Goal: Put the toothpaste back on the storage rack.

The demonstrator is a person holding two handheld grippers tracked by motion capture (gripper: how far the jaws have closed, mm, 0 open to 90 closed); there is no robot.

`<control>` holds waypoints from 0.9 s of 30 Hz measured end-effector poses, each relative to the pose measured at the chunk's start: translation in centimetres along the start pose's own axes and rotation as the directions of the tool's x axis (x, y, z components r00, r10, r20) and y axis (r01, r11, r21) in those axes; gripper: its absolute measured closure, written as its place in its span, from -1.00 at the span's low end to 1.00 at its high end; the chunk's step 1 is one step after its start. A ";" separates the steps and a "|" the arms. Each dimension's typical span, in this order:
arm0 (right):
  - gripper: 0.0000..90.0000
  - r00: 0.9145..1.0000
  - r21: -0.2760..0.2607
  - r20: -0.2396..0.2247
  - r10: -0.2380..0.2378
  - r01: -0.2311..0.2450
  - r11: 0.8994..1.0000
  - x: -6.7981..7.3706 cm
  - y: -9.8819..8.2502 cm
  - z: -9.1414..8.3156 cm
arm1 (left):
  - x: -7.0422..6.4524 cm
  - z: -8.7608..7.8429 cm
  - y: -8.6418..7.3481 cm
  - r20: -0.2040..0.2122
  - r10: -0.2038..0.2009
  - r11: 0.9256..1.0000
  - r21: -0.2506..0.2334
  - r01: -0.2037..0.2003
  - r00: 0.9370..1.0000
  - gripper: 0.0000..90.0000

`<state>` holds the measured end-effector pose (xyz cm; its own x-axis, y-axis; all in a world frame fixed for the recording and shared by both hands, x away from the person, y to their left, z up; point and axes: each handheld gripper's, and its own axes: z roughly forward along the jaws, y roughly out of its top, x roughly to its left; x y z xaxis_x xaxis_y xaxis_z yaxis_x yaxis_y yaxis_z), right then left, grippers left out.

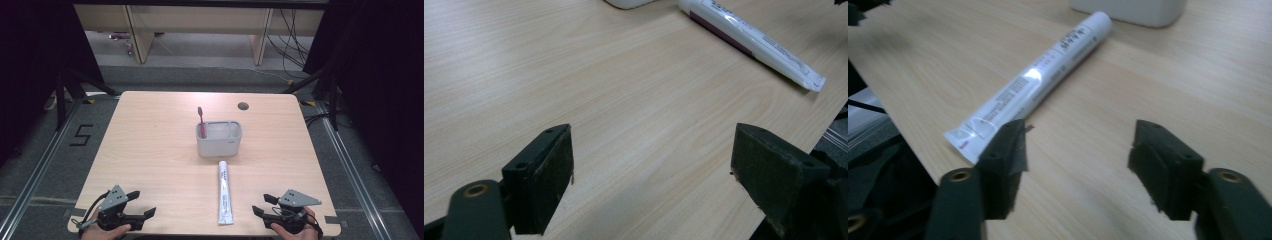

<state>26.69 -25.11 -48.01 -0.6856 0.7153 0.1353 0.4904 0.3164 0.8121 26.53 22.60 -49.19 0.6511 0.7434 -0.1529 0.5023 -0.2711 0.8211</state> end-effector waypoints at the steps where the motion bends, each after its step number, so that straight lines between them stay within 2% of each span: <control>1: 0.09 1.000 -0.006 -0.011 -0.015 0.015 1.000 0.3 0.3 0.0 | 0.0 0.0 0.0 0.003 0.007 1.000 0.004 -0.007 1.000 -0.62; 3: 0.25 1.000 -0.013 -0.018 -0.011 0.011 1.000 1.0 0.7 0.1 | -0.2 -0.2 -0.1 -0.003 0.005 1.000 -0.002 -0.005 1.000 -0.62; 4: 0.35 0.998 -0.029 -0.014 -0.058 0.057 0.998 1.0 0.9 0.2 | -0.2 -0.2 -0.1 -0.002 0.004 1.000 -0.006 -0.004 1.000 -0.62; 5: 0.41 0.998 -0.022 -0.026 -0.063 0.062 0.998 1.3 1.1 0.3 | -0.1 -0.3 -0.1 -0.004 0.004 1.000 -0.009 -0.004 1.000 -0.62; 6: 0.41 0.998 -0.022 -0.026 -0.063 0.062 0.998 1.3 1.1 0.3 | -0.1 -0.3 -0.1 -0.004 0.004 1.000 -0.009 -0.004 1.000 -0.62; 7: 0.49 0.998 -0.015 -0.037 -0.042 0.042 0.999 1.7 1.3 0.4 | 0.0 -0.3 -0.2 -0.003 0.000 1.000 -0.009 0.000 1.000 -0.62; 8: 0.62 0.998 -0.029 -0.046 -0.053 0.052 0.998 2.2 1.7 0.7 | 0.0 -0.3 -0.2 -0.004 -0.001 1.000 -0.011 0.001 1.000 -0.62; 9: 0.68 0.994 -0.045 -0.066 -0.090 0.088 0.995 2.3 1.9 1.0 | 0.0 -0.3 -0.2 -0.004 -0.001 1.000 -0.011 0.001 1.000 -0.60; 10: 0.76 0.994 -0.029 -0.065 -0.089 0.087 0.996 2.5 2.0 1.1 | -0.1 -0.4 -0.1 0.000 0.006 1.000 -0.009 -0.006 1.000 -0.58; 14: 0.97 0.988 -0.045 -0.082 -0.128 0.125 0.991 3.3 2.5 1.9 | -0.1 -0.3 -0.1 0.004 0.010 1.000 -0.009 -0.010 1.000 -0.58; 17: 1.00 0.984 -0.040 -0.092 -0.153 0.150 0.988 3.8 2.8 2.7 | -0.1 -0.3 -0.1 0.002 0.011 1.000 -0.005 -0.011 1.000 -0.58; 20: 1.00 0.982 -0.017 -0.110 -0.151 0.150 0.989 4.1 3.0 3.4 | -0.1 -0.3 -0.1 0.003 0.007 1.000 -0.011 -0.007 1.000 -0.58; 22: 1.00 0.983 -0.018 -0.102 -0.150 0.149 0.989 4.3 3.1 3.7 | -0.1 -0.3 -0.1 0.003 0.010 1.000 -0.010 -0.010 1.000 -0.58; 23: 1.00 0.982 -0.001 -0.117 -0.149 0.150 0.989 4.4 3.3 4.3 | -0.1 -0.3 -0.1 0.001 0.010 1.000 -0.009 -0.010 1.000 -0.58; 24: 1.00 0.985 0.003 -0.108 -0.135 0.137 0.991 4.6 3.4 4.6 | -0.1 -0.3 -0.1 0.001 0.010 1.000 -0.007 -0.010 1.000 -0.58; 25: 1.00 0.981 0.001 -0.113 -0.156 0.157 0.988 4.5 3.5 5.0 | -0.1 -0.3 -0.1 0.003 0.011 1.000 -0.008 -0.011 1.000 -0.58; 27: 1.00 0.981 0.017 -0.119 -0.151 0.154 0.988 4.5 3.7 5.5 | 0.0 -0.3 -0.1 0.003 0.015 1.000 -0.003 -0.015 1.000 -0.58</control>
<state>28.40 -17.27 -47.51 -0.8111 0.5797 0.0780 0.3880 0.4334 0.8134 26.32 22.77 -49.11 0.6603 0.7374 -0.1419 0.4908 -0.2808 0.8248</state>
